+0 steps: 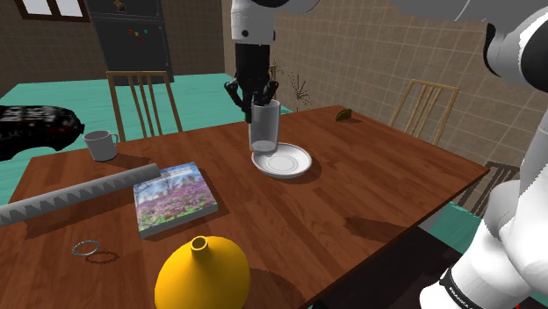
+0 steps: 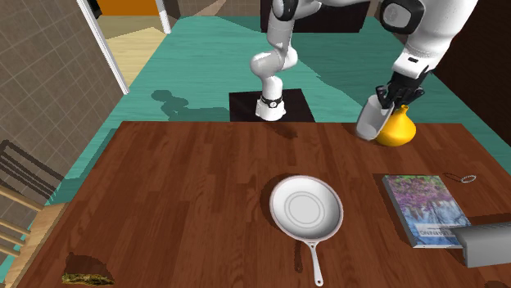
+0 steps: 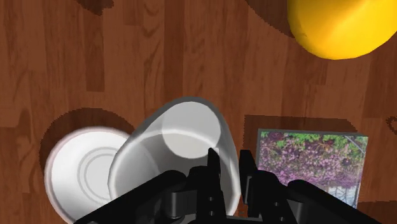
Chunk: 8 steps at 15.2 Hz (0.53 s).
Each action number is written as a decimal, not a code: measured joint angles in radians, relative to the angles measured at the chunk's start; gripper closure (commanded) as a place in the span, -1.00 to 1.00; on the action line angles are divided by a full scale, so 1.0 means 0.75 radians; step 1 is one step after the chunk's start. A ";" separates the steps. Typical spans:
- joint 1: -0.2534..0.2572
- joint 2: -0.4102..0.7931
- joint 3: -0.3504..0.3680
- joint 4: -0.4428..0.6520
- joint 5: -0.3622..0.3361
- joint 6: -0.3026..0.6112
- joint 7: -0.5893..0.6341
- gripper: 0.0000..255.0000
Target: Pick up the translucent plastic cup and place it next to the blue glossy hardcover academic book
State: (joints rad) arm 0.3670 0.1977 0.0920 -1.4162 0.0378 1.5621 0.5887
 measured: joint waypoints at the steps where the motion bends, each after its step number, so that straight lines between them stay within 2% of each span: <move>1: 0.017 0.004 0.011 -0.001 -0.001 0.007 0.028 1.00; 4: 0.079 0.058 0.048 0.064 -0.011 0.000 0.124 1.00; 8: 0.089 0.045 0.054 -0.016 -0.009 0.068 0.140 1.00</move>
State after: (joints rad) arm 0.4333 0.2318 0.1326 -1.4282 0.0307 1.6130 0.6938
